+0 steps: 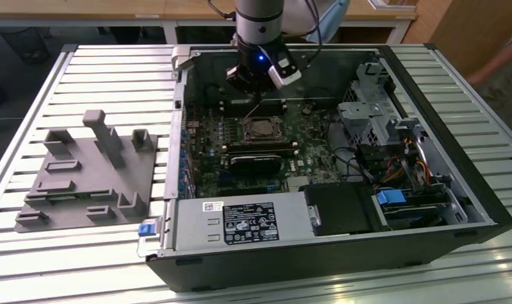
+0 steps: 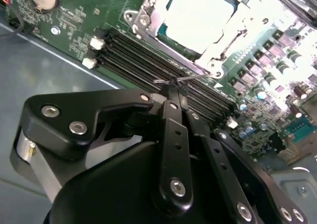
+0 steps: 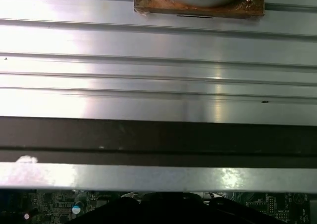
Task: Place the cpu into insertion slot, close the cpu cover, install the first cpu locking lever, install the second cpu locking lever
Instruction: 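Install the first cpu locking lever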
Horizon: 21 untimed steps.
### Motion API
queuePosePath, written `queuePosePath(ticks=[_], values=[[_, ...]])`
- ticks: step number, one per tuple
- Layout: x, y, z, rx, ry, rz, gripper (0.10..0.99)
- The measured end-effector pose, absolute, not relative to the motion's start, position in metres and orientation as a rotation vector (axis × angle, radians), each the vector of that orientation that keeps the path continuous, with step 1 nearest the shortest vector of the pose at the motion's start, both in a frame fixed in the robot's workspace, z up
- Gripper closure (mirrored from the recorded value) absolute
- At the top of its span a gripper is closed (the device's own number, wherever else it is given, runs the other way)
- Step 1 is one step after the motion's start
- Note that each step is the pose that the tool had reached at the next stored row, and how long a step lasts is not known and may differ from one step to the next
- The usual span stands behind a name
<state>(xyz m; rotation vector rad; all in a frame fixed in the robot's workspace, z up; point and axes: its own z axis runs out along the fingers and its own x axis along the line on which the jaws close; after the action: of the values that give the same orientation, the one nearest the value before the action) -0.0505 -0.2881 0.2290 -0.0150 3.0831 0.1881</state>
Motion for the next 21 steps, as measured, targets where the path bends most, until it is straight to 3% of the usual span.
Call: queuePosePath(ticks=[21], values=[[-0.072,-0.288,0.242,-0.015,3.082,0.193,0.961]])
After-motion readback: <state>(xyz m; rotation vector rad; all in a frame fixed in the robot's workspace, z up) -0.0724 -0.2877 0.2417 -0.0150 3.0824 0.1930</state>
